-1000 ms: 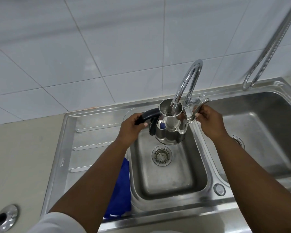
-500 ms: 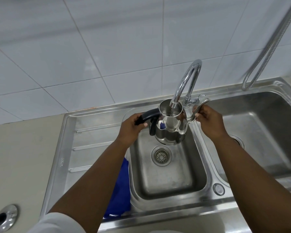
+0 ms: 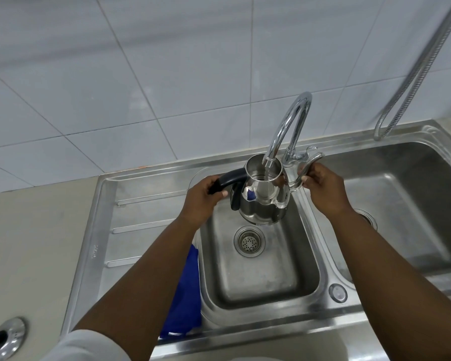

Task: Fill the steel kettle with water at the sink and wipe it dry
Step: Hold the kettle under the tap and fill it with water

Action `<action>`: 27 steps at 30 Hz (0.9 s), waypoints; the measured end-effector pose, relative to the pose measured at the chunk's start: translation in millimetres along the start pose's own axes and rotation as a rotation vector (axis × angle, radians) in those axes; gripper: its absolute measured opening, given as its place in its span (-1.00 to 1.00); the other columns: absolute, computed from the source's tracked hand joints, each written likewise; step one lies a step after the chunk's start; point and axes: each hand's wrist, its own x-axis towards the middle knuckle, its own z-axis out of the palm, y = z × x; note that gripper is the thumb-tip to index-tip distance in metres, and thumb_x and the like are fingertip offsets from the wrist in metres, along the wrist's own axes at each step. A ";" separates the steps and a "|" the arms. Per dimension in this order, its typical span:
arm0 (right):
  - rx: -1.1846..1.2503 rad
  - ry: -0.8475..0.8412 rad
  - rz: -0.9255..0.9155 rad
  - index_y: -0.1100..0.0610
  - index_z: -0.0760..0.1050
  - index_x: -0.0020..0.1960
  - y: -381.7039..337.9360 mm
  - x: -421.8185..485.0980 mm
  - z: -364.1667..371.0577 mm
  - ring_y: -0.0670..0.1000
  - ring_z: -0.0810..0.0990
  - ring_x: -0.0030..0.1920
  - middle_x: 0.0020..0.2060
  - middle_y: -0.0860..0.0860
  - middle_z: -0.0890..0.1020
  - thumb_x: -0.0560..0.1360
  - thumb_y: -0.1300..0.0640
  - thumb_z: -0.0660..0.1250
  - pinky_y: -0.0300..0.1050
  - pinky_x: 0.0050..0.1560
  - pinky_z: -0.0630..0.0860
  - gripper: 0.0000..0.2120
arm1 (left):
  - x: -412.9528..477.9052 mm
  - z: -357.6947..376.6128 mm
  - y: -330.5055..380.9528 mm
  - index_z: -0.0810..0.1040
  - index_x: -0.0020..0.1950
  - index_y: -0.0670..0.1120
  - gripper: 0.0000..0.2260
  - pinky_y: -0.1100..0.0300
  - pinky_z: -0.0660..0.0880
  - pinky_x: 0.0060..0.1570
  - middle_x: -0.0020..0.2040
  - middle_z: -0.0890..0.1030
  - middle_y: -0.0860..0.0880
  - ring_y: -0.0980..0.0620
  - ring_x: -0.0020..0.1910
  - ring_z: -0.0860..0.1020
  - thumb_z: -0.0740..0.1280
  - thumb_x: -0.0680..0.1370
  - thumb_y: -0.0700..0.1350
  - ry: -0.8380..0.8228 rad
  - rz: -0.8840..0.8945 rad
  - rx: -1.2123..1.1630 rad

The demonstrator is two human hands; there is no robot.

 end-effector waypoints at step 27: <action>0.001 0.007 -0.006 -0.02 0.59 0.00 -3.7 -3.1 0.1 0.18 0.66 0.01 -0.09 0.10 0.68 0.52 0.33 0.34 0.27 0.17 0.57 -0.75 | -3.1 -1.8 2.5 0.56 0.06 0.21 -0.66 -0.04 0.51 0.17 -0.05 0.62 0.21 0.07 0.03 0.59 0.45 0.48 -0.23 -0.008 -0.004 0.003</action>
